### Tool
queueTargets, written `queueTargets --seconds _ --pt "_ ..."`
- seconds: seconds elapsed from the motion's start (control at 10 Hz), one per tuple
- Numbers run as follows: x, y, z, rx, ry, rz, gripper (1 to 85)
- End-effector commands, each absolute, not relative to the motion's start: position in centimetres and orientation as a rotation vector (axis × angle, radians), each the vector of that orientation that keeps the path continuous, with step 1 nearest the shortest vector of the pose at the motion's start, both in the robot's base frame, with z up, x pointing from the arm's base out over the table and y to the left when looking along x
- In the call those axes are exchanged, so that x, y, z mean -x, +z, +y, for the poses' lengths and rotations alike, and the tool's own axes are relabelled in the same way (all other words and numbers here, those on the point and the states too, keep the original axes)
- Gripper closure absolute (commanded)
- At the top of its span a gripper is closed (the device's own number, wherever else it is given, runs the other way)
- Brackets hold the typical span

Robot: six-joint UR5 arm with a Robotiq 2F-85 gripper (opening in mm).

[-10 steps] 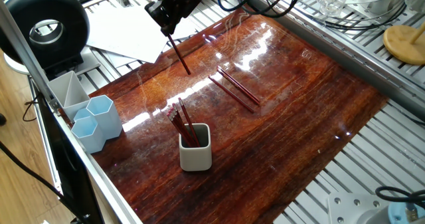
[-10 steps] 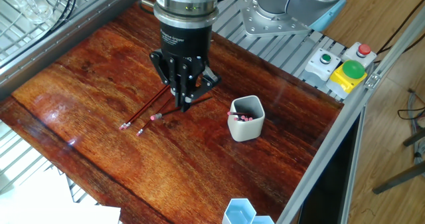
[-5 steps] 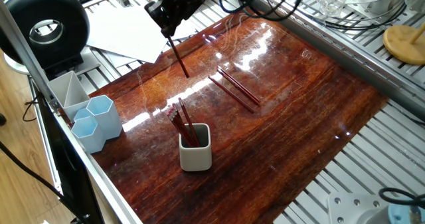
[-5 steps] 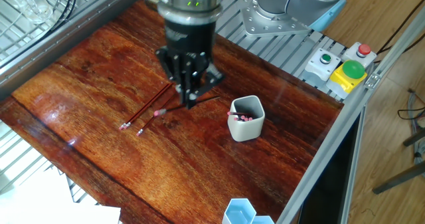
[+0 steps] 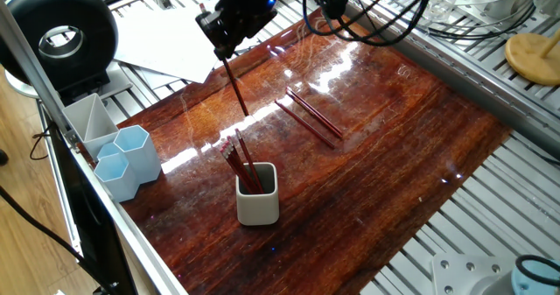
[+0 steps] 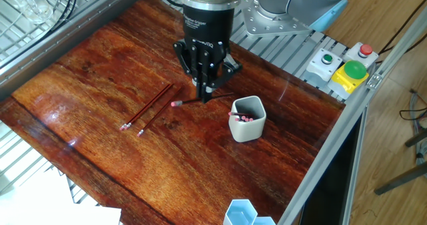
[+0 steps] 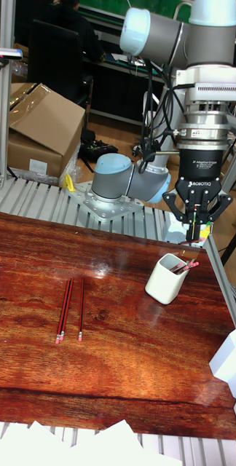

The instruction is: Put the pen into the pen holder

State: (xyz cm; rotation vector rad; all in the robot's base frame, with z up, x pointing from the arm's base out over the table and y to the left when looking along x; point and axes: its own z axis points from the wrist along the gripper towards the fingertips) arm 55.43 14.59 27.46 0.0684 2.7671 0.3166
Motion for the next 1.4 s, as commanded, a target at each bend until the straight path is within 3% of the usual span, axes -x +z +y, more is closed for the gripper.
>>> queueTargets --seconds 0.0,0.3,0.7,1.3 --pt "-55.1 27.2 14.1 -0.081 0.291 2.767 84.7" --pt "-54.6 26.8 13.1 -0.088 0.240 2.792 84.7" --pt "-52.2 28.9 16.0 -0.092 0.340 2.716 84.7" --pt "-52.0 25.0 15.6 -0.015 0.299 2.603 84.7"
